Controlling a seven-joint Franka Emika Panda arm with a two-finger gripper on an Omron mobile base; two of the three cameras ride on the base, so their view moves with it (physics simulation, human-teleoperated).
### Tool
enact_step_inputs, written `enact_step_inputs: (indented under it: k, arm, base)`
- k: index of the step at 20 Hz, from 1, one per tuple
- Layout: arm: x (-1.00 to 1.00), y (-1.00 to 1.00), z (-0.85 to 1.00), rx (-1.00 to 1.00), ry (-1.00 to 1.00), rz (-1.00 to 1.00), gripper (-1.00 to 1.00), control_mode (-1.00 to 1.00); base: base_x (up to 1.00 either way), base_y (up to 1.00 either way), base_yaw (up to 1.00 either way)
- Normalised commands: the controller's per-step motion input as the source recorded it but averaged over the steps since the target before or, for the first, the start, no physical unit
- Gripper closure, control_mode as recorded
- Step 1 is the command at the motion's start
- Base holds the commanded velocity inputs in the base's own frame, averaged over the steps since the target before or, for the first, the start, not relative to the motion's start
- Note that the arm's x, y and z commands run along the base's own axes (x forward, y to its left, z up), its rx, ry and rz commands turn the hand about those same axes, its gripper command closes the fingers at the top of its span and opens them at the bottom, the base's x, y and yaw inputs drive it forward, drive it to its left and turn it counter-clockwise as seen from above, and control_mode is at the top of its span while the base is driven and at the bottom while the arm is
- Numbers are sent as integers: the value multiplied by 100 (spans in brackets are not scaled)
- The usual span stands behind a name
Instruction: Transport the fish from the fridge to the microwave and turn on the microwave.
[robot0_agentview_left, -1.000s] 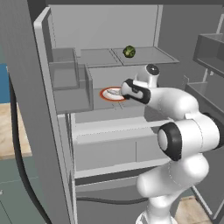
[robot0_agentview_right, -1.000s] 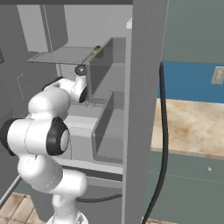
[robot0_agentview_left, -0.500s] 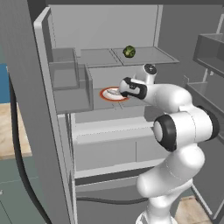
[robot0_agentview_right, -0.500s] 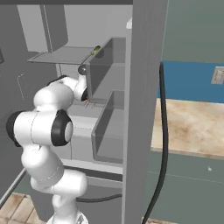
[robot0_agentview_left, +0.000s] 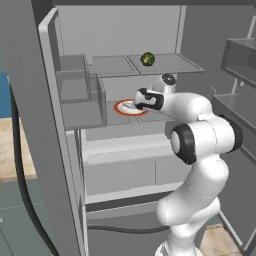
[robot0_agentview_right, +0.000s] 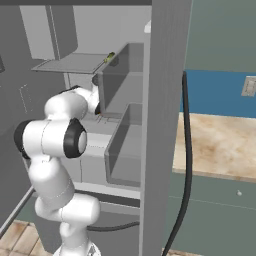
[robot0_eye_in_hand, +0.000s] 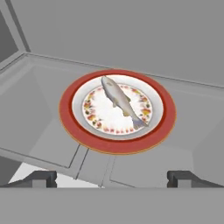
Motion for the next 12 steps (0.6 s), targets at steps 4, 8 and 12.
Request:
enact_step_inputs:
  k: [4,8,12]
  arm:
    - [21,3,-3,0,3,0,-100,-100]
    - [23,3,-3,0,3,0,-100,-100]
    - [23,6,-8,0,2,0,-100,-100]
  base:
    - [0,0,0]
    - [0,0,0]
    - [0,0,0]
